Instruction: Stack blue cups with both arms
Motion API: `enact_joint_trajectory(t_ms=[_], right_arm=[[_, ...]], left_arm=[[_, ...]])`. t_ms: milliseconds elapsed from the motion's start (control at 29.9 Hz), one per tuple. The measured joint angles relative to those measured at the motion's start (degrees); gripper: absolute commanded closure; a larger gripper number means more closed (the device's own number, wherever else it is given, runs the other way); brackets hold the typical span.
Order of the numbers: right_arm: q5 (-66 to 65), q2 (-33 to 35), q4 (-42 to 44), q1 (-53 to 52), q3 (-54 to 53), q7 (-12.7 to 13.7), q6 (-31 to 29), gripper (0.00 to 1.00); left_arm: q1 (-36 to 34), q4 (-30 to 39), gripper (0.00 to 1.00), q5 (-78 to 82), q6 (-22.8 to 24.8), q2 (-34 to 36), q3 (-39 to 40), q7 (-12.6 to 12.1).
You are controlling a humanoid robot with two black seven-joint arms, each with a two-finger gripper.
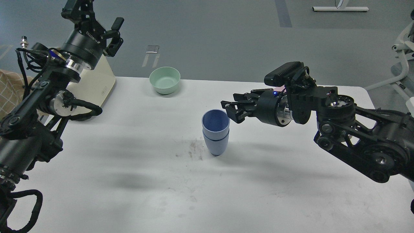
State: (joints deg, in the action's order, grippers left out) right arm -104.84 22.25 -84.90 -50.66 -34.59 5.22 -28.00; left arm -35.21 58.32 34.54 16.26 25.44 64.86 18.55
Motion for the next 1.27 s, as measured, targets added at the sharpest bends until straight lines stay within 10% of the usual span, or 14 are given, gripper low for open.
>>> enact_joint_trajectory(t_ms=[568, 1270], right_arm=[[9.06, -6.57, 20.41, -2.90, -46.13, -0.04, 0.01, 0.00], [64.47, -0.89, 30.51, 13.82, -60.69, -0.86, 0.02, 0.00]], left_arm=[[-1.84, -0.08, 0.02, -0.42, 0.19, -0.57, -0.47, 0.08], [-11.71, -11.28, 0.02, -0.43, 0.17, -4.59, -4.50, 0.25]])
